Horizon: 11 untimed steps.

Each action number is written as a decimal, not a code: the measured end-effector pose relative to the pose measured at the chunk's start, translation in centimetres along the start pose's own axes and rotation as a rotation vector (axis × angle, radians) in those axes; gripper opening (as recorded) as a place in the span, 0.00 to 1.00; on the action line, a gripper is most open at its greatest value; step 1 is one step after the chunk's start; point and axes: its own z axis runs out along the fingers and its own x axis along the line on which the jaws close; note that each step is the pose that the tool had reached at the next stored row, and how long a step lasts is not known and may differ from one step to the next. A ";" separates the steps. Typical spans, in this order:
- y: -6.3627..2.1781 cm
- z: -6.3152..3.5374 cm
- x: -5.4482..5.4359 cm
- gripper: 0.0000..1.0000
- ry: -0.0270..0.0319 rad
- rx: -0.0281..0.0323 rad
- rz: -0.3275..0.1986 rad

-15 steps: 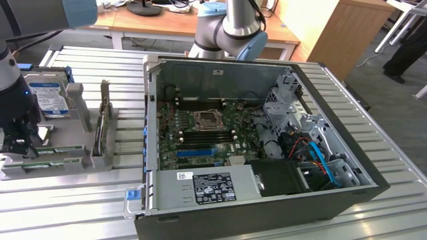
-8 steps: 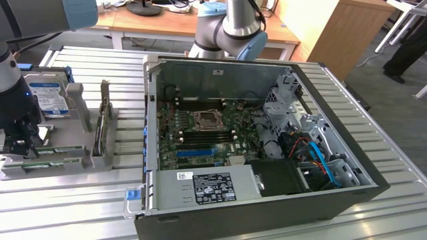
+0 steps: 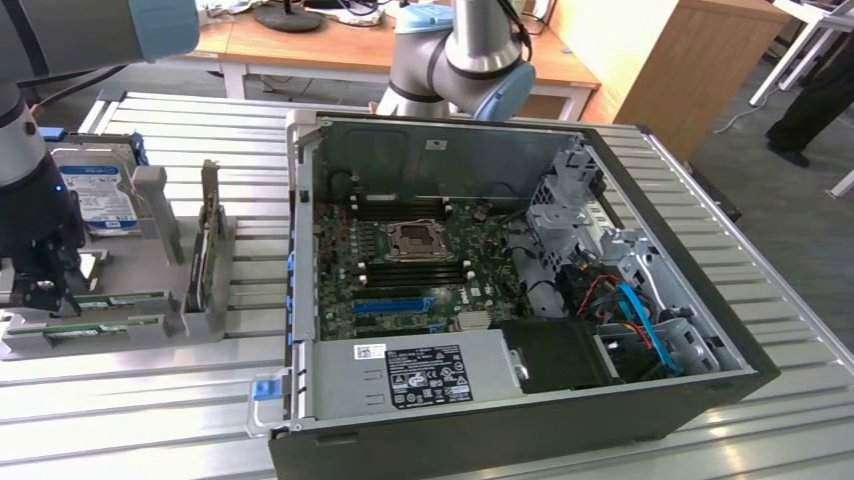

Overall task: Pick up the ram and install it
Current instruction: 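Pick up the ram and move it above insertion slot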

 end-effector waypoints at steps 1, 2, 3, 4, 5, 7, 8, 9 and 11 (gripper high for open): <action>-0.11 -0.01 0.0 0.36 0.0000 -0.0001 0.000; -0.21 -0.01 0.0 0.36 0.0001 -0.0001 0.000; -0.31 -0.01 0.0 0.36 0.0000 -0.0001 0.000; -0.42 -0.01 0.0 0.36 0.0000 -0.0001 0.000; -0.52 -0.01 0.1 0.36 0.0000 0.0000 0.000; -0.72 -0.03 0.1 0.36 0.0001 -0.0002 0.000; -0.82 -0.03 0.1 0.36 0.0001 -0.0002 0.000; -0.92 -0.03 0.1 0.36 0.0001 -0.0001 0.000; -1.09 -0.04 0.1 0.36 0.0000 -0.0002 0.000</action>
